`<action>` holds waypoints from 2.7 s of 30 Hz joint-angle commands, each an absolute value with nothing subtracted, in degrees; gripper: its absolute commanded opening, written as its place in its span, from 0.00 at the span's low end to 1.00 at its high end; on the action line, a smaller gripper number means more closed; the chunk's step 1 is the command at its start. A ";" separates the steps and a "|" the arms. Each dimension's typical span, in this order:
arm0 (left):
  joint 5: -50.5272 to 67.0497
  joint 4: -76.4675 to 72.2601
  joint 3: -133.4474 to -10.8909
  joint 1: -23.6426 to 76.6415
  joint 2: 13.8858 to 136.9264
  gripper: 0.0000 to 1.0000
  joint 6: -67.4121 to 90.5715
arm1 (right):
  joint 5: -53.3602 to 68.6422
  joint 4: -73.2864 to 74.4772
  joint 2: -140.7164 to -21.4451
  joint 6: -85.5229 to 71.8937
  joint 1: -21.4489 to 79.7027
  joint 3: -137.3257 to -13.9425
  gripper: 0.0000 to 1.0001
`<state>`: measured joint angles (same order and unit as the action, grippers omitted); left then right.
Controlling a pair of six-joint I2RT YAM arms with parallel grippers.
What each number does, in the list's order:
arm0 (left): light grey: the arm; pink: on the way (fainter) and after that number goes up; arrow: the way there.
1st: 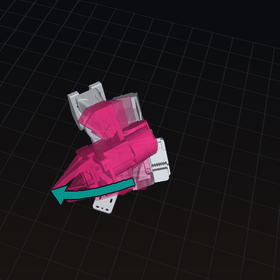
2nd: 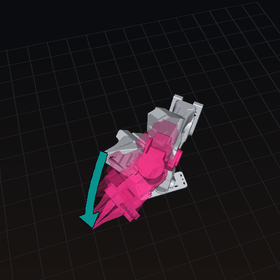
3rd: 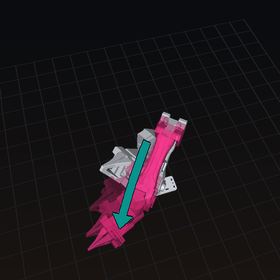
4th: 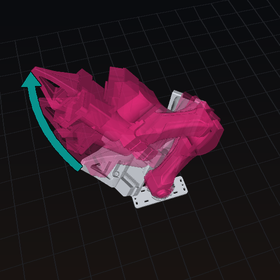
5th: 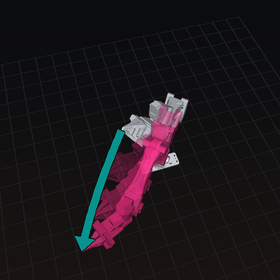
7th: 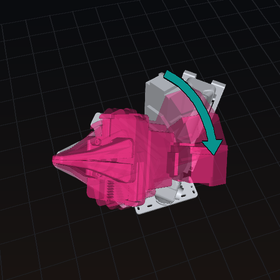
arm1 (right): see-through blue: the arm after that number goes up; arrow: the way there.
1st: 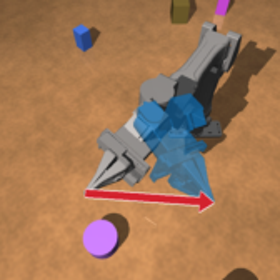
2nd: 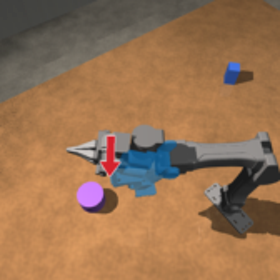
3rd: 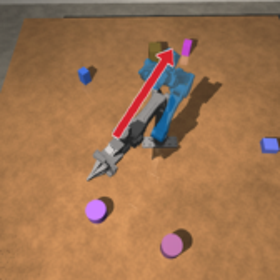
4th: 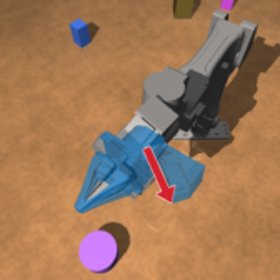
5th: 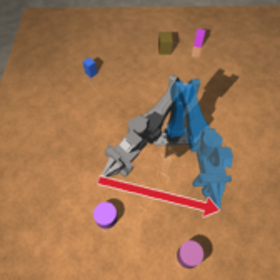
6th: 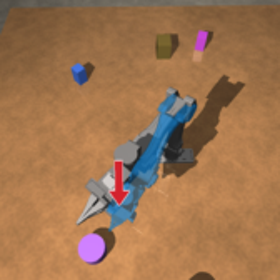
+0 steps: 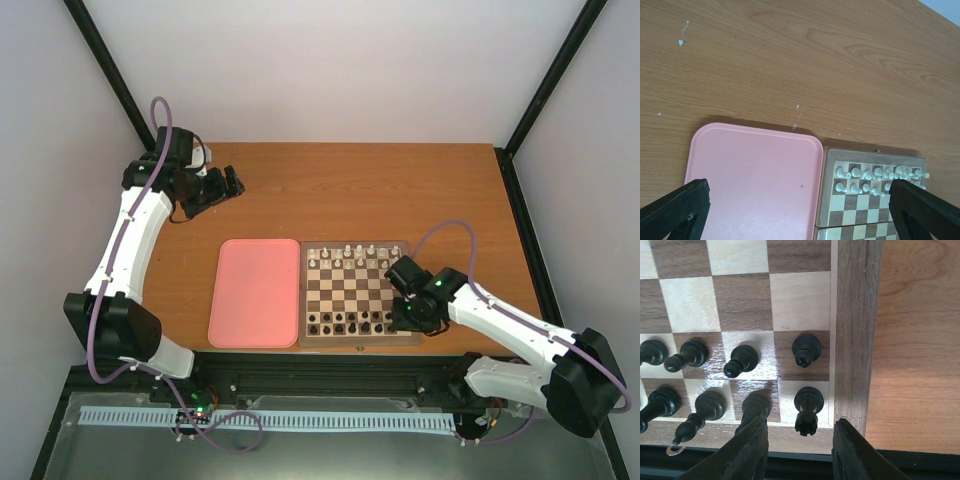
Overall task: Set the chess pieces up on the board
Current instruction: Place the chess piece on the chessboard, then reset both arms
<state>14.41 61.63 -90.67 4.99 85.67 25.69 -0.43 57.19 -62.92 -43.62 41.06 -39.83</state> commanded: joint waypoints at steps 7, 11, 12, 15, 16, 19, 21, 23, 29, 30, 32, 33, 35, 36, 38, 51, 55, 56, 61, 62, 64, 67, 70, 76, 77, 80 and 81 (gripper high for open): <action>14.16 61.17 -91.67 5.34 85.69 1.00 24.76 | -0.66 56.67 -65.64 -44.23 40.60 -41.26 0.25; 14.15 61.19 -91.54 5.34 85.52 1.00 24.76 | 0.05 56.06 -65.57 -43.83 40.61 -41.06 0.25; 14.15 61.17 -91.50 5.28 85.47 1.00 24.82 | 0.46 55.78 -65.49 -43.61 40.61 -41.06 0.25; 14.15 61.09 -91.20 5.29 85.35 1.00 24.78 | 2.01 54.96 -65.01 -43.19 40.61 -40.72 0.25; 14.08 61.04 -91.11 5.34 85.31 1.00 24.75 | 2.32 54.79 -64.82 -43.05 40.61 -40.60 0.25; 14.02 60.92 -90.75 5.34 85.18 1.00 24.70 | 3.42 54.55 -64.45 -42.87 40.61 -40.07 0.25; 14.10 60.86 -90.62 5.27 85.10 1.00 24.74 | 3.60 54.76 -64.29 -43.09 40.61 -39.83 0.25; 14.06 60.80 -90.53 5.28 85.20 1.00 24.79 | 2.87 55.81 -64.05 -43.49 40.61 -39.89 0.25; 14.24 60.74 -90.65 5.35 85.48 1.00 24.79 | -0.12 58.89 -63.18 -44.62 40.61 -39.99 0.26; 14.33 60.67 -90.62 5.36 85.47 1.00 24.88 | -0.29 59.15 -63.27 -44.76 40.61 -39.99 0.26; 14.32 60.69 -90.62 5.32 85.49 1.00 24.89 | -0.60 59.30 -63.20 -45.08 40.61 -40.07 0.26; 14.29 60.74 -90.63 5.36 85.47 1.00 24.84 | -0.73 59.37 -63.19 -45.27 40.61 -40.08 0.26; 14.33 60.73 -90.55 5.28 85.51 1.00 24.81 | -0.81 59.46 -63.34 -45.35 40.61 -40.01 0.26; 14.33 60.73 -90.46 5.29 85.47 1.00 24.80 | -0.80 59.57 -63.54 -45.30 40.61 -39.99 0.26; 14.30 60.65 -90.44 5.31 85.52 1.00 24.79 | -0.84 59.64 -63.71 -45.09 40.61 -39.95 0.26; 14.37 60.72 -90.43 5.31 85.46 1.00 24.79 | 0.65 59.03 -59.69 -43.21 40.61 -41.56 0.37; 14.26 60.79 -90.62 5.28 85.41 1.00 24.86 | 0.25 60.66 -57.29 -43.22 40.61 -44.75 0.46; 14.20 60.84 -90.62 5.34 85.47 1.00 24.92 | -0.09 61.23 -57.41 -43.11 40.61 -46.02 0.48; 14.41 60.90 -90.85 5.32 85.57 1.00 25.14 | -2.65 62.58 -62.75 -40.81 40.61 -55.37 0.97; 14.47 60.98 -91.00 5.31 85.68 1.00 25.14 | -3.29 62.61 -64.60 -39.88 40.61 -58.06 1.00; 14.44 61.44 -91.48 5.31 85.94 1.00 24.99 | -4.46 63.30 -68.96 -38.19 40.61 -63.81 1.00; 13.89 62.16 -92.45 5.28 86.05 1.00 24.64 | -5.84 65.09 -76.41 -35.89 40.39 -73.51 1.00; 13.77 62.76 -93.43 5.28 86.45 1.00 24.44 | -4.41 65.72 -83.70 -32.88 39.96 -83.09 1.00; 12.94 64.79 -94.82 5.27 86.74 1.00 24.69 | -3.50 65.73 -90.92 -30.67 39.73 -92.15 1.00; 12.24 65.12 -94.83 5.30 86.59 1.00 24.70 | -3.58 65.43 -91.18 -30.50 39.73 -92.49 1.00; 11.08 65.63 -94.67 5.33 85.82 1.00 24.83 | -2.44 63.32 -91.03 -29.07 39.64 -92.09 1.00; 11.02 65.73 -94.59 5.29 85.64 1.00 25.01 | -2.45 63.13 -91.12 -28.70 39.66 -92.18 1.00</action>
